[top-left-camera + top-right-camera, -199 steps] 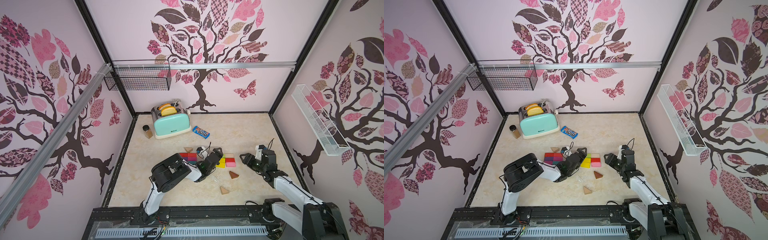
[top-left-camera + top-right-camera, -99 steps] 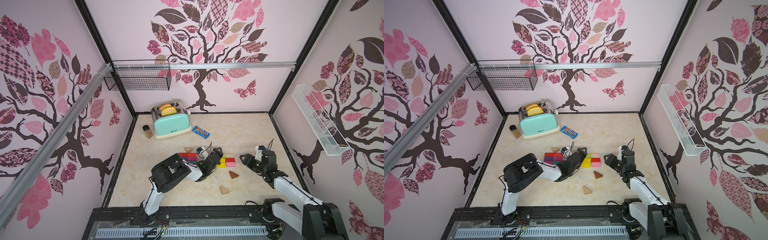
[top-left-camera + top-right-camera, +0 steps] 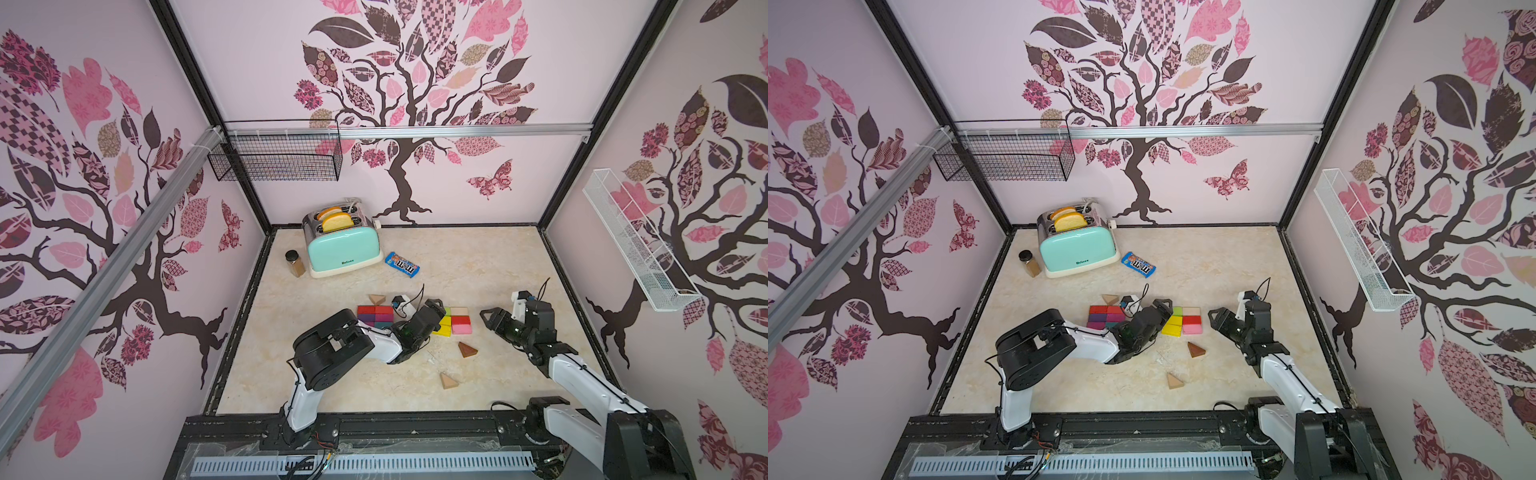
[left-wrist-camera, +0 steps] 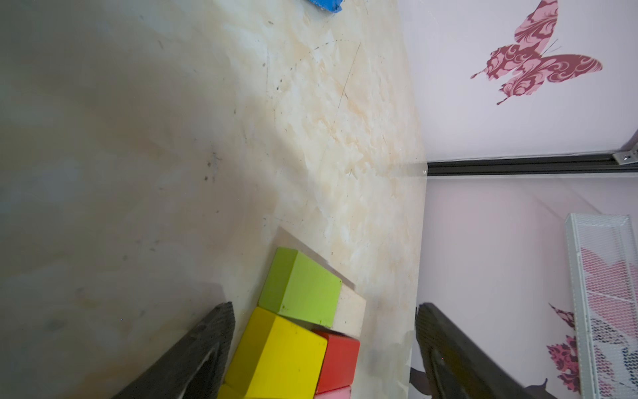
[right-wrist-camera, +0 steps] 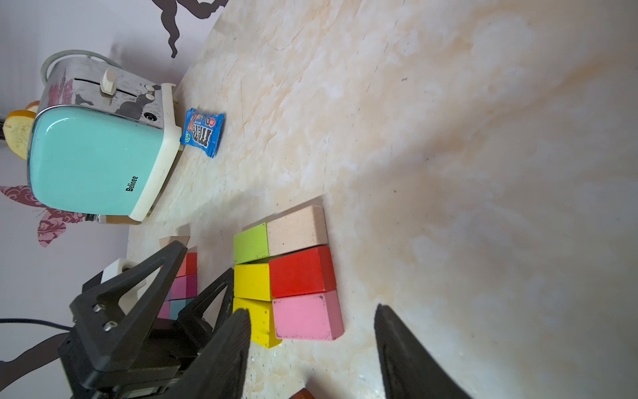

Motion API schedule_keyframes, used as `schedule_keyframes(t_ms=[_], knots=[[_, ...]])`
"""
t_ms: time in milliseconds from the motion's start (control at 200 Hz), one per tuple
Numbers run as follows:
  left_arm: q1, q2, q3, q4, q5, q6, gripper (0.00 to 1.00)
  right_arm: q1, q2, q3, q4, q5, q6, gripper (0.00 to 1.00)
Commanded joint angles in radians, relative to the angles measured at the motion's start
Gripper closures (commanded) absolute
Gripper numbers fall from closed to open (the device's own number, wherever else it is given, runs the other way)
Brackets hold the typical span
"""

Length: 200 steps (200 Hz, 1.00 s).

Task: Assemble a piece of candy with building blocks
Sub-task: Assemble the building blocks at the center of the board.

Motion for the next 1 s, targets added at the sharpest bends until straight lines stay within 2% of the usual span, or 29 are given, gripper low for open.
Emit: schedule_keyframes(t_ms=[0, 170, 300, 465, 995], knots=[[0.007, 0.027, -0.083, -0.357, 0.102, 0.076, 0.12, -0.008, -0.019, 0.007, -0.034, -0.007, -0.021, 0.39], [-0.007, -0.031, -0.136, -0.387, 0.191, 0.117, 0.12, -0.008, -0.080, 0.013, -0.127, 0.018, -0.057, 0.39], [-0.027, -0.054, -0.175, -0.338, 0.275, 0.143, 0.13, -0.008, -0.126, 0.017, -0.173, 0.030, -0.058, 0.39], [-0.051, -0.026, -0.179, -0.252, 0.363, 0.115, 0.13, -0.008, -0.125, 0.022, -0.186, 0.028, -0.063, 0.38], [-0.055, 0.070, -0.125, -0.162, 0.416, 0.079, 0.14, -0.008, -0.115, 0.032, -0.197, 0.039, -0.086, 0.38]])
